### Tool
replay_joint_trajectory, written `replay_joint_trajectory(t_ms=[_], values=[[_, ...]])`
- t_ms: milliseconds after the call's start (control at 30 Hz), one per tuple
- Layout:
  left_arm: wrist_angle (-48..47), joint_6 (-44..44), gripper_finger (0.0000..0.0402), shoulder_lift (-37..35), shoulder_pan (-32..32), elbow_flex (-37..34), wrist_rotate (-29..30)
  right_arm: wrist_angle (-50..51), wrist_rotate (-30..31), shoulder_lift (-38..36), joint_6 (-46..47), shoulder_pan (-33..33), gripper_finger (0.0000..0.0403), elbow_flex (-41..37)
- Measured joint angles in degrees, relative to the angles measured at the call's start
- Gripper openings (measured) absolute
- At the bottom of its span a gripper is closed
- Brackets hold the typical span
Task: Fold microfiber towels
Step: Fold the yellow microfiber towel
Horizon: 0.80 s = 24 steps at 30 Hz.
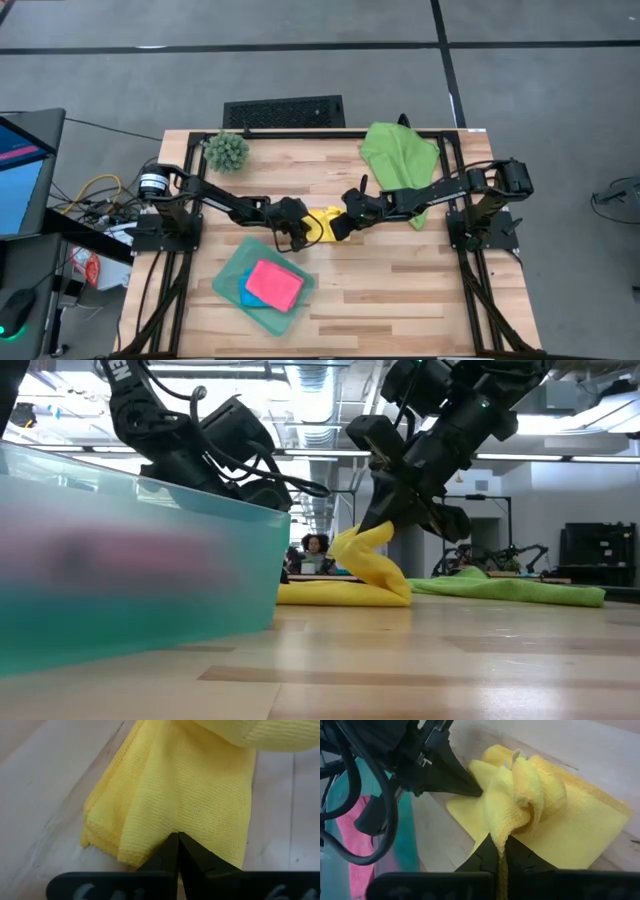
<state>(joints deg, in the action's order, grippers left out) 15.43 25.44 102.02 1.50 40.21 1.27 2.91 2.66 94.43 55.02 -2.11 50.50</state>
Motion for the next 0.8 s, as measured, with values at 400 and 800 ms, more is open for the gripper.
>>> replay_joint_trajectory(t_ms=[400, 800], values=[[1.85, 1.92, 0.0000, 0.22, -0.09, -0.20, 0.98, -3.41, -0.93, 0.61, -3.06, -0.47, 0.0036, 0.00], [2.50, 2.48, 0.0000, 0.27, -0.11, -0.20, 2.26, -4.80, -1.24, 0.61, -5.82, 0.44, 0.0105, 0.00]])
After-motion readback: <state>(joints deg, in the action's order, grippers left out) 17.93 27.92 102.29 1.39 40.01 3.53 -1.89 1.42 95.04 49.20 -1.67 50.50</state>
